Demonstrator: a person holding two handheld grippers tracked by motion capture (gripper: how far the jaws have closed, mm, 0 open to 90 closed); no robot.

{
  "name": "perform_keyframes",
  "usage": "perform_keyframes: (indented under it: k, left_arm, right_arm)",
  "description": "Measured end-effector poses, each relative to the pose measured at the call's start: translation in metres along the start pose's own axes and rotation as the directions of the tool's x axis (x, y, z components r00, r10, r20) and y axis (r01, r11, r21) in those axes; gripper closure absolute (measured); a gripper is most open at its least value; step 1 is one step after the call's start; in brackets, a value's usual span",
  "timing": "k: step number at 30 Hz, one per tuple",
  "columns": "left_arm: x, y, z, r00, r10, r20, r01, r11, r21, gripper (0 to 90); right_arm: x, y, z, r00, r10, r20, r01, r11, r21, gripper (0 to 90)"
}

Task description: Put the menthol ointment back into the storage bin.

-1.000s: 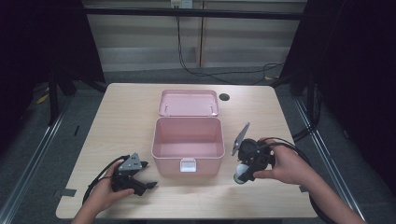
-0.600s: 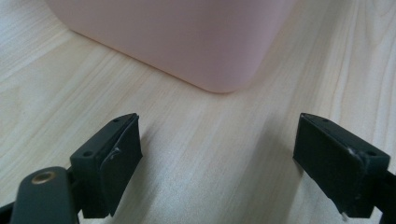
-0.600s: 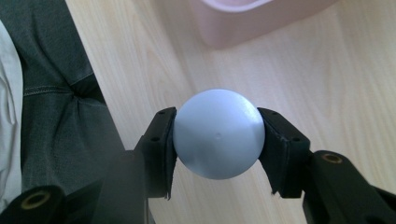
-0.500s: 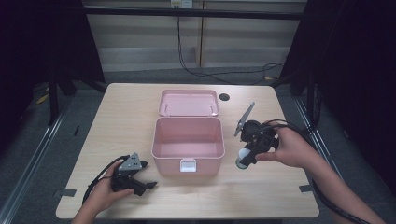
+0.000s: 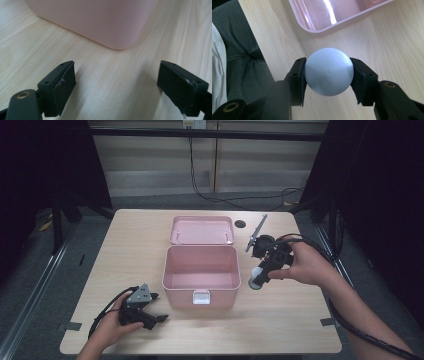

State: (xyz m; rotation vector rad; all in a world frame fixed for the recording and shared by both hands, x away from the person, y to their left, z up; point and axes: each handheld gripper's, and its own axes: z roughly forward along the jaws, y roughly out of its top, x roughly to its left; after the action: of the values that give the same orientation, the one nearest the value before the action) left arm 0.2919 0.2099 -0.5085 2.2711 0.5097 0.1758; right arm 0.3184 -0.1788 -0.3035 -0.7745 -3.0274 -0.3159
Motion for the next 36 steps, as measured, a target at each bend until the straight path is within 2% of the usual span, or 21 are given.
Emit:
perform_keyframes:
  k: [18,26,29,36]
  left_arm:
    - [0.0,0.0,0.0,1.0,0.001,0.003,-0.001,1.0,0.002,14.5]
    - [0.0,0.0,0.0,1.0,0.002,0.001,-0.002,1.0,0.006,14.6]
    - [0.0,0.0,0.0,1.0,0.002,0.001,-0.002,1.0,0.006,14.5]
    - [0.0,0.0,-0.001,1.0,-0.002,0.003,0.002,1.0,0.006,14.6]
  right_arm:
    - [-0.013,0.035,-0.01,0.999,0.039,0.022,-0.038,0.999,-0.003,50.5]
    - [-0.016,0.059,-0.007,0.9979,0.056,0.031,-0.056,0.998,-0.005,50.5]
    - [-0.017,0.063,-0.006,0.9977,0.057,0.035,-0.057,0.998,-0.003,50.6]
    - [-0.024,0.077,0.002,0.9945,0.093,0.048,-0.093,0.996,-0.004,50.6]
